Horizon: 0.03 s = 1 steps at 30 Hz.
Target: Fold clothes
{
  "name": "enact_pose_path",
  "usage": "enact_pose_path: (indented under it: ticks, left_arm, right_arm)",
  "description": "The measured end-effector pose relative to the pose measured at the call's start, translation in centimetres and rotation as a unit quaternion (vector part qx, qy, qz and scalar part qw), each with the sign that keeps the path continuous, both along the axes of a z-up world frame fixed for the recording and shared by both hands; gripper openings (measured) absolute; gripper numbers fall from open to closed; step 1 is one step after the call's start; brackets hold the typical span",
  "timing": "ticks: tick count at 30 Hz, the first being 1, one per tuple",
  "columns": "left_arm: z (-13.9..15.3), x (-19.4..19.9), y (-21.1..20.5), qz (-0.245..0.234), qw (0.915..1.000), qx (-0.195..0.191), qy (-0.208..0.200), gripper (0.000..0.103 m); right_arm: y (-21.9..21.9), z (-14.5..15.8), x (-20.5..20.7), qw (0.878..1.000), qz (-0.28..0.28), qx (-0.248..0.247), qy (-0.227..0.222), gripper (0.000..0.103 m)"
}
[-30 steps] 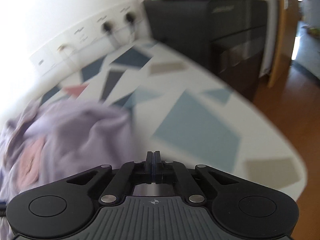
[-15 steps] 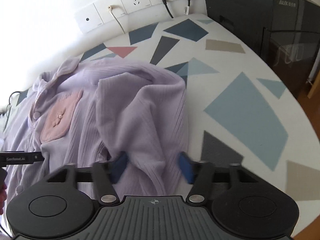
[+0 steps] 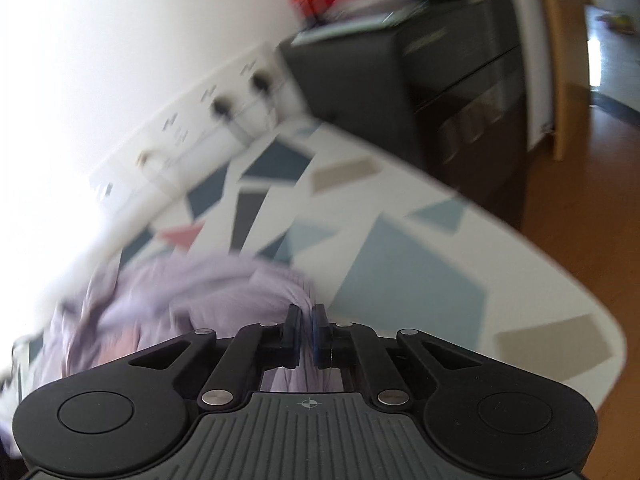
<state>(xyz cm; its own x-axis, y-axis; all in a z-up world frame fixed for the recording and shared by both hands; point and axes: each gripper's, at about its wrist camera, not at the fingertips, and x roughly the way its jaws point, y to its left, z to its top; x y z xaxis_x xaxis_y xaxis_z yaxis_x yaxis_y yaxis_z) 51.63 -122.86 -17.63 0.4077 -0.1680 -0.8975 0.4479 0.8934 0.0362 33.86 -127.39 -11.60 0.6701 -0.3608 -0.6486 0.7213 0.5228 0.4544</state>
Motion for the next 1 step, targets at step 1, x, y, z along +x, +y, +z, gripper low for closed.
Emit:
enact_pose_path:
  ticks: [1]
  left_arm:
    - [0.0,0.0,0.02,0.0,1.0,0.0,0.0,0.103]
  right_arm:
    - [-0.24,0.52,-0.47,1.0,-0.014,-0.009,-0.012,0.005]
